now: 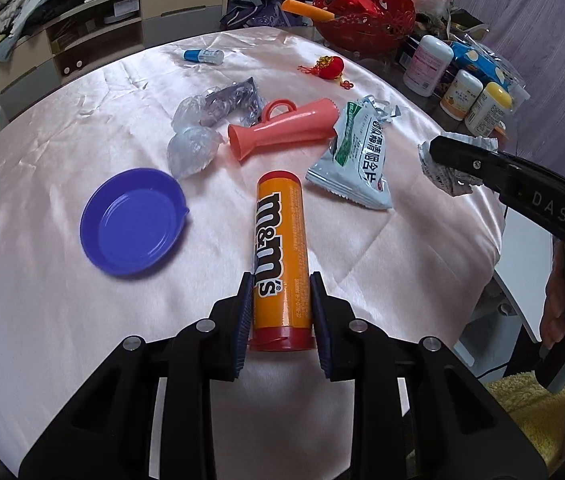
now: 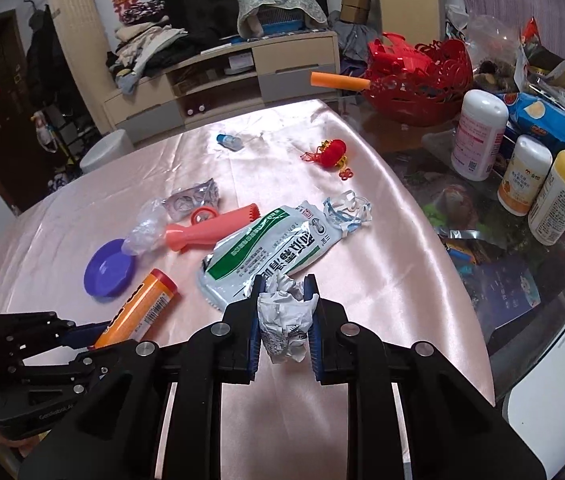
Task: Collect trash
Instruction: 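Carry foil and M&M's tube to the bin and release both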
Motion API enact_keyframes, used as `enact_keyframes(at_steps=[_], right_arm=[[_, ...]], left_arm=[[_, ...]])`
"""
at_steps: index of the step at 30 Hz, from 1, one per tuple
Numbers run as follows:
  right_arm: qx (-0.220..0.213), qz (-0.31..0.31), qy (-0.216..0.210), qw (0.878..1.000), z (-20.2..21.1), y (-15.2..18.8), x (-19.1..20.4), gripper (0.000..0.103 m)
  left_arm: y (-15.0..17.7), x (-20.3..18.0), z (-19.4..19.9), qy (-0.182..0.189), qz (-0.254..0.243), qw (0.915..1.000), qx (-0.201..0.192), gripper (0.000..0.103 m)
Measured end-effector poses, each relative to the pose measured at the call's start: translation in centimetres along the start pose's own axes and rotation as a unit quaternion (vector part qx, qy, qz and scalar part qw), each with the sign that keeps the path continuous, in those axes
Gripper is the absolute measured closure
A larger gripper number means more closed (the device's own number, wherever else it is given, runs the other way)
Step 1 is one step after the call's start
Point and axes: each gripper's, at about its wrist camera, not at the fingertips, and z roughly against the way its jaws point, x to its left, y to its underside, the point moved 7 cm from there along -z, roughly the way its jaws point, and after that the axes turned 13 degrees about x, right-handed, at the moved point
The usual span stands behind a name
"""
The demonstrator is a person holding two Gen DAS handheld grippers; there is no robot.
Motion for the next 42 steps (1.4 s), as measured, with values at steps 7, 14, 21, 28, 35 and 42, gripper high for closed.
enact_keyframes(at_steps=[7,14,21,28,35,42], right_arm=[[-0.028,0.022,0.017,0.999,4.4,3.9,1.6,0.082],[-0.028,0.016,0.034,0.999,7.1,9.6,1.7,0.082],[0.019,0.003,0.031,0.999,5.8,15.8,1.8,0.082],[0.056,-0.014,0.006,0.998,3.8,19.5,2.3,0.082],[0.119,-0.014,0.004,0.993,0.2,22.2,3.4,0.082],[0.142,-0.041,-0.017,0.989,-1.2,22.6,2.8,0.080]], left_arm=[[3.7,-2.2,4.0,0.015,-0.008,0.9994,-0.030,0.077],[8.5,-4.6,5.2,0.034,-0.005,0.9987,-0.038,0.077],[13.0,-6.7,4.2,0.040,-0.018,0.9988,-0.021,0.077],[16.8,-7.8,0.4,0.042,-0.029,0.9986,0.014,0.077],[18.2,-7.3,-3.5,0.035,-0.031,0.9974,0.054,0.077],[18.6,-7.5,-5.0,0.041,-0.039,0.9959,0.071,0.077]])
